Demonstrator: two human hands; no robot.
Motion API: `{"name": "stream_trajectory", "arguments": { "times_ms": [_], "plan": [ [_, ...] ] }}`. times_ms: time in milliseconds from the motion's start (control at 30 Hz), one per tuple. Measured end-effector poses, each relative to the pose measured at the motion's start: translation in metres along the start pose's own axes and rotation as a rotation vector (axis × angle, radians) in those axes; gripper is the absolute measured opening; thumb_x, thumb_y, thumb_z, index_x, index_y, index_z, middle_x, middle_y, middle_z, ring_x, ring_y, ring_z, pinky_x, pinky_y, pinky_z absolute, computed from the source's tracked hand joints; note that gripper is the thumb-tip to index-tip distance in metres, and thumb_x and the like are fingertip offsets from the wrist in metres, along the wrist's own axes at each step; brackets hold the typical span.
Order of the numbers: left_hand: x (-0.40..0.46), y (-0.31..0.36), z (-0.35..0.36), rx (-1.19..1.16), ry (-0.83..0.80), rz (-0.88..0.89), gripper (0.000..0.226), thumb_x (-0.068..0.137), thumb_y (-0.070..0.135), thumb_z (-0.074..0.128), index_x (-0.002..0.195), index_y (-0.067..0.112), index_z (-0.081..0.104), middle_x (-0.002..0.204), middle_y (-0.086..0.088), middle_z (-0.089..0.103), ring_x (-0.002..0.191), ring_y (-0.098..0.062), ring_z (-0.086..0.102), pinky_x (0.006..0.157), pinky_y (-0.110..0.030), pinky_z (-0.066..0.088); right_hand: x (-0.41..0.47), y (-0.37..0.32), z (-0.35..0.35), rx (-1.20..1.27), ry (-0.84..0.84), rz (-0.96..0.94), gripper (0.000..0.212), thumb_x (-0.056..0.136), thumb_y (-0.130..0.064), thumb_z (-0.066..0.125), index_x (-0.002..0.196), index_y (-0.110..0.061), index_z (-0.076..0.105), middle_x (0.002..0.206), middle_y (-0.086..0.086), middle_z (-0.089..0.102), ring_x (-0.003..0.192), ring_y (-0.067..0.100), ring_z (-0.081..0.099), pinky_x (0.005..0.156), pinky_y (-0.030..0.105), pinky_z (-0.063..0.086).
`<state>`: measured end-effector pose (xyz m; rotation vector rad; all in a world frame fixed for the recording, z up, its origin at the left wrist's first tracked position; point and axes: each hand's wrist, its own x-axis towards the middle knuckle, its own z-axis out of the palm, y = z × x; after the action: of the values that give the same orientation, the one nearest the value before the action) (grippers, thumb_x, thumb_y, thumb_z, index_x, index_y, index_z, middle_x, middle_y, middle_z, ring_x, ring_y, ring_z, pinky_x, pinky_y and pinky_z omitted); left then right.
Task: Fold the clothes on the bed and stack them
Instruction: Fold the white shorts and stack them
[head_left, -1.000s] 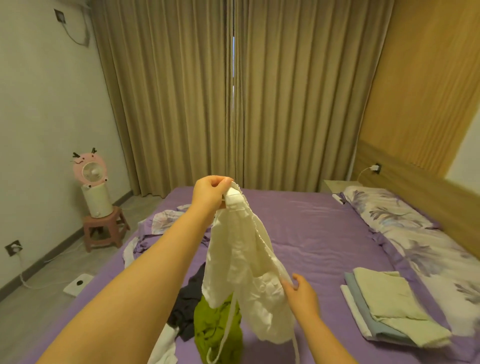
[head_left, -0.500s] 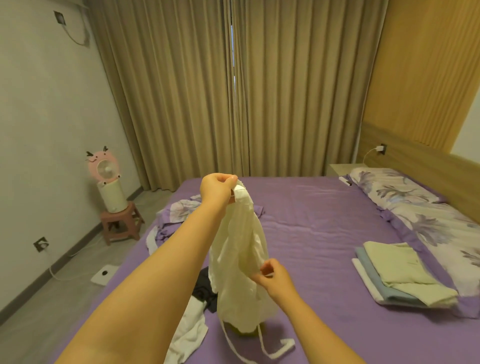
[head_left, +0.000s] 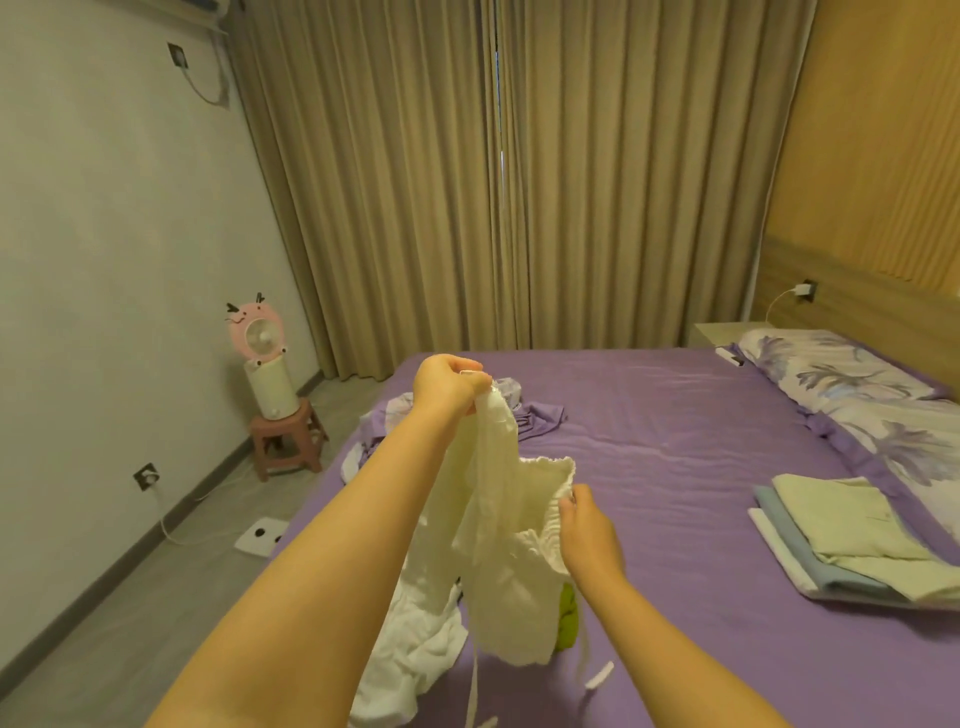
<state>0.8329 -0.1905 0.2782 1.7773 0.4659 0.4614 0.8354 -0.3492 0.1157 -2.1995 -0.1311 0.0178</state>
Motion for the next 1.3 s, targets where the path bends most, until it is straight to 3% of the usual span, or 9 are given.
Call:
{"name": "stream_trajectory", "arguments": {
  "times_ms": [167,333,467,600,700,833,933,1133,1300],
  "plan": [
    [-0.003,-0.017,0.008,0.560,-0.113,0.147,0.019,0.077,-0.002,0.048,0.065,0.011,0.043,0.059,-0.002,0.031,0.054,-0.020,0.028,0.051,-0.025,0.022,0.004,-0.005,-0.037,-0.080,0.050,-0.083,0.016,0.099,-0.030,0.038,0.095,-0.018,0.048,0.080,0.006,0.057,0.077,0.032,0.053,0.061,0.037,0.037],
    [-0.010,-0.036,0.020,0.736,-0.234,0.030,0.027,0.072,0.003,0.069,0.058,0.007,0.047,0.054,-0.007,0.048,0.053,-0.025,0.053,0.049,-0.029,0.045,0.019,-0.003,-0.100,0.147,0.042,0.003,0.017,0.084,-0.021,0.067,0.099,-0.014,0.061,0.088,0.003,0.058,0.080,0.021,0.055,0.059,0.028,0.040],
    [-0.019,-0.051,0.031,0.984,-0.268,0.052,0.034,0.081,0.005,0.060,0.054,0.011,0.039,0.051,-0.005,0.043,0.051,-0.025,0.052,0.048,-0.029,0.042,0.028,0.018,-0.165,0.175,-0.110,0.145,0.024,0.078,-0.011,0.072,0.101,-0.009,0.064,0.079,0.006,0.062,0.066,0.020,0.058,0.054,0.027,0.043],
    [-0.036,-0.056,0.058,1.141,-0.281,0.153,0.028,0.084,0.021,0.060,0.064,0.016,0.042,0.062,-0.003,0.040,0.061,-0.023,0.041,0.049,-0.027,0.025,0.035,0.055,-0.220,0.044,-0.010,0.082,0.018,0.077,-0.001,0.067,0.091,-0.013,0.066,0.083,0.008,0.065,0.072,0.022,0.060,0.062,0.032,0.049],
    [-0.049,-0.053,0.093,0.996,-0.370,0.168,0.026,0.086,0.028,0.061,0.069,0.017,0.045,0.068,-0.002,0.044,0.074,-0.024,0.043,0.057,-0.030,0.026,0.039,0.087,-0.249,-0.010,0.070,0.062,0.011,0.082,-0.002,0.060,0.083,-0.012,0.061,0.086,0.010,0.061,0.065,0.024,0.054,0.054,0.031,0.046],
    [-0.069,-0.043,0.149,0.651,-0.467,0.088,0.031,0.087,0.022,0.063,0.068,0.015,0.039,0.066,-0.002,0.038,0.060,-0.017,0.034,0.055,-0.028,0.024,0.044,0.128,-0.287,0.156,0.061,0.136,0.012,0.092,-0.005,0.050,0.082,-0.012,0.047,0.087,0.007,0.046,0.072,0.023,0.050,0.043,0.031,0.052],
    [-0.083,-0.037,0.196,0.590,-0.462,0.120,0.029,0.090,0.021,0.055,0.073,0.015,0.033,0.069,-0.003,0.030,0.060,-0.016,0.026,0.056,-0.030,0.020,0.050,0.162,-0.319,0.107,0.038,0.121,0.010,0.094,-0.005,0.044,0.086,-0.012,0.042,0.082,0.007,0.042,0.073,0.023,0.048,0.048,0.036,0.054],
    [-0.110,-0.048,0.270,0.563,-0.373,0.112,0.028,0.096,0.023,0.044,0.074,0.017,0.028,0.070,0.000,0.029,0.061,-0.015,0.022,0.054,-0.030,0.018,0.057,0.226,-0.359,0.014,-0.056,0.026,0.020,0.085,0.007,0.044,0.093,-0.011,0.047,0.090,0.006,0.049,0.064,0.017,0.049,0.050,0.020,0.043],
    [-0.114,-0.062,0.291,0.655,-0.337,0.041,0.014,0.097,0.025,0.041,0.092,0.015,0.048,0.083,-0.002,0.051,0.074,-0.020,0.046,0.058,-0.032,0.032,0.070,0.255,-0.377,0.135,-0.210,0.101,0.020,0.081,0.013,0.045,0.085,0.000,0.060,0.082,0.013,0.055,0.067,0.021,0.051,0.054,0.025,0.047]
  ]
}}
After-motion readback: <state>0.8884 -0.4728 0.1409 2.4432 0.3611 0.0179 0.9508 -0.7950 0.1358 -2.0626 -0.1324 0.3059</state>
